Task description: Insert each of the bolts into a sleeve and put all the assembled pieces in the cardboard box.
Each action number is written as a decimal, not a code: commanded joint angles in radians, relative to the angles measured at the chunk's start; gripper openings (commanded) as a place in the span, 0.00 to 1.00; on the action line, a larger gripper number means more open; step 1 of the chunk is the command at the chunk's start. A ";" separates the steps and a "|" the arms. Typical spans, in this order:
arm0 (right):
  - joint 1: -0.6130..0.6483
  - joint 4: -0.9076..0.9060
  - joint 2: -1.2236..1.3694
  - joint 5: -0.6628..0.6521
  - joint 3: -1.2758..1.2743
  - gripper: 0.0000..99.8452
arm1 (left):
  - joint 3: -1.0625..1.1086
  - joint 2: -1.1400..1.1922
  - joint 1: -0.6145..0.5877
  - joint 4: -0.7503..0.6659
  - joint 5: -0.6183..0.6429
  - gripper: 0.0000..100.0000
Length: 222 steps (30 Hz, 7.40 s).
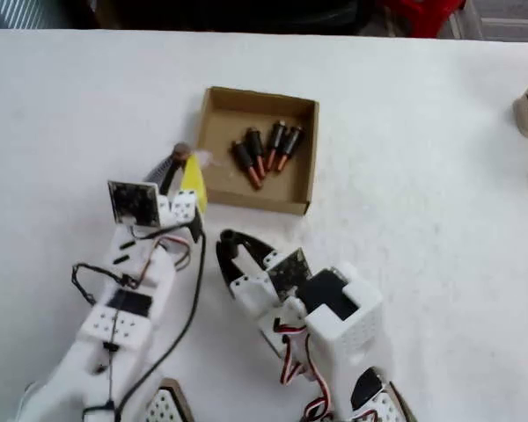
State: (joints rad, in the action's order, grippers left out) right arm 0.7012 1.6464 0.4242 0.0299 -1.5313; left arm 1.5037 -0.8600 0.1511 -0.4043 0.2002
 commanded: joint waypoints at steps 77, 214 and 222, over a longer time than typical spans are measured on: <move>0.033 0.090 -0.050 0.008 -0.072 0.02 | 0.189 -0.969 0.280 0.743 -0.003 0.02; 0.008 0.082 -0.041 -0.064 -0.071 0.02 | 0.196 -0.803 0.231 0.671 0.130 0.02; 0.008 0.082 -0.041 -0.064 -0.069 0.02 | 0.187 -0.970 0.254 0.878 0.158 0.02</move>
State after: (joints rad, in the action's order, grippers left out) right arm 0.7211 1.7093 0.4150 -0.0207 -1.5957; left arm 1.7001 -1.7806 0.3675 0.4273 0.3199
